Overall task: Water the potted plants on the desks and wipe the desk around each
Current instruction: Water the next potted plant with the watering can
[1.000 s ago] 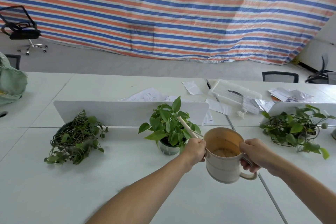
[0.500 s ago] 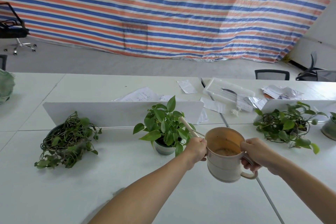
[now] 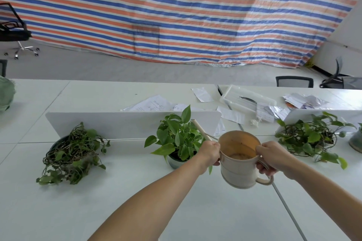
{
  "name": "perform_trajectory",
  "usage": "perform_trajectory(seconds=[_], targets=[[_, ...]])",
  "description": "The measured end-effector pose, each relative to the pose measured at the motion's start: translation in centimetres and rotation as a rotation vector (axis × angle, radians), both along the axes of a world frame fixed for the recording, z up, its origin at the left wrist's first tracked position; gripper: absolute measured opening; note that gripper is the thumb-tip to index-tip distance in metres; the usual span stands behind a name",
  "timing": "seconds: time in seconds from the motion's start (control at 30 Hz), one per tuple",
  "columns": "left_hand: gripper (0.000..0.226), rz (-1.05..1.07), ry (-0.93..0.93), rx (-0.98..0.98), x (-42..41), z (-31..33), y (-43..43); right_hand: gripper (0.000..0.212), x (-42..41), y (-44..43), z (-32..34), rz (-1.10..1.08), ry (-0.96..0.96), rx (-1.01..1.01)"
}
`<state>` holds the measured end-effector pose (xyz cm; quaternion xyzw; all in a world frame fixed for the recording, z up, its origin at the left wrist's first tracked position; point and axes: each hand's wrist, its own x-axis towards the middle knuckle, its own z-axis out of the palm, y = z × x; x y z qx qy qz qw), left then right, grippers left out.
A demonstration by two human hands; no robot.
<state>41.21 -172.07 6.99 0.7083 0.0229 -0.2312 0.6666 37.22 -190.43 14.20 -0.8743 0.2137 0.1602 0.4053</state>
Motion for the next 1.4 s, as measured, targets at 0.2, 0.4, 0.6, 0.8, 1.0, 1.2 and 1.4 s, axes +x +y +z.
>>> perform_trajectory(seconds=[0.2,0.4,0.6,0.8,1.0,1.2,1.4], targets=[[0.03,0.017,0.014,0.004,-0.3,-0.1,0.8,0.017,0.2,0.7,0.1,0.031,0.01,0.004],[0.025,0.023,0.004,0.004,-1.4,-0.7,1.1,0.014,-0.7,0.7,-0.2,0.056,0.016,0.008],[0.026,0.017,0.01,0.007,-2.4,-1.0,0.8,0.016,-1.5,0.3,-0.4,0.069,0.039,0.006],[0.028,0.001,0.01,-0.006,-2.8,-0.8,-0.2,0.02,-2.3,-0.6,-0.2,0.065,0.033,-0.013],[0.026,-0.017,0.02,-0.009,-2.8,-1.0,-0.9,0.019,-2.4,-1.3,-0.1,0.056,0.037,-0.032],[0.026,0.003,0.027,-0.02,-2.6,-1.3,-0.5,0.019,-2.1,-0.8,-0.3,0.067,0.042,-0.037],[0.026,0.045,0.026,-0.022,-2.3,-1.7,0.7,0.018,-1.3,0.3,-0.6,0.096,0.049,-0.023]])
